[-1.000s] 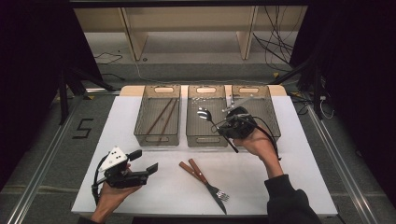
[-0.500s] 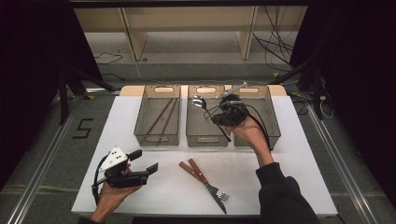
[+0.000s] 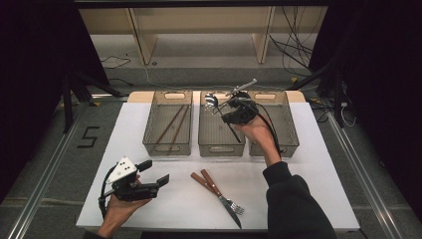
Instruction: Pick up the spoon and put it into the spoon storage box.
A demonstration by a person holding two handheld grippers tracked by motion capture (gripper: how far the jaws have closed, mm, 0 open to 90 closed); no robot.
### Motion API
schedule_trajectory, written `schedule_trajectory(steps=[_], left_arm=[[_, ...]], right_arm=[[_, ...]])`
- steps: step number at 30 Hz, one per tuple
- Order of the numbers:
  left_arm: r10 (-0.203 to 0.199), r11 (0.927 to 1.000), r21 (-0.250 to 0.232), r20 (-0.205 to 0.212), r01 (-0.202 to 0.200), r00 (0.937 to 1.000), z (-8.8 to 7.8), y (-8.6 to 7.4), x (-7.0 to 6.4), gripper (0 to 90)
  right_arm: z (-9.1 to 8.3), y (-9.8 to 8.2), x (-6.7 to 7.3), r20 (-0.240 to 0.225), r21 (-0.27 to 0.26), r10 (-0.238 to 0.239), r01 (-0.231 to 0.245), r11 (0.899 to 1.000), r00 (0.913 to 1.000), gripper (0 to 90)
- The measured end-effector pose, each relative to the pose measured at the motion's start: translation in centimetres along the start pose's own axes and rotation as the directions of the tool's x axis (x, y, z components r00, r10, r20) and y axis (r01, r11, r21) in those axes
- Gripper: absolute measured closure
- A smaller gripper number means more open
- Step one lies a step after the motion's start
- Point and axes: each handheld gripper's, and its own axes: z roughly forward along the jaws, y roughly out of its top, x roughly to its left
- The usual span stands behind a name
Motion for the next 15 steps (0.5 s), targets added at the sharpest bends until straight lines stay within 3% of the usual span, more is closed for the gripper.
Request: schedule_trajectory(steps=[15], left_arm=[[0.003,1.0000,0.003,0.003,-0.003,1.0000,0.0,0.0,0.0,16.1]], right_arm=[[2.5,0.5,-1.2,0.047,0.032,0.042,-0.044,0.999,0.9980,85.6]])
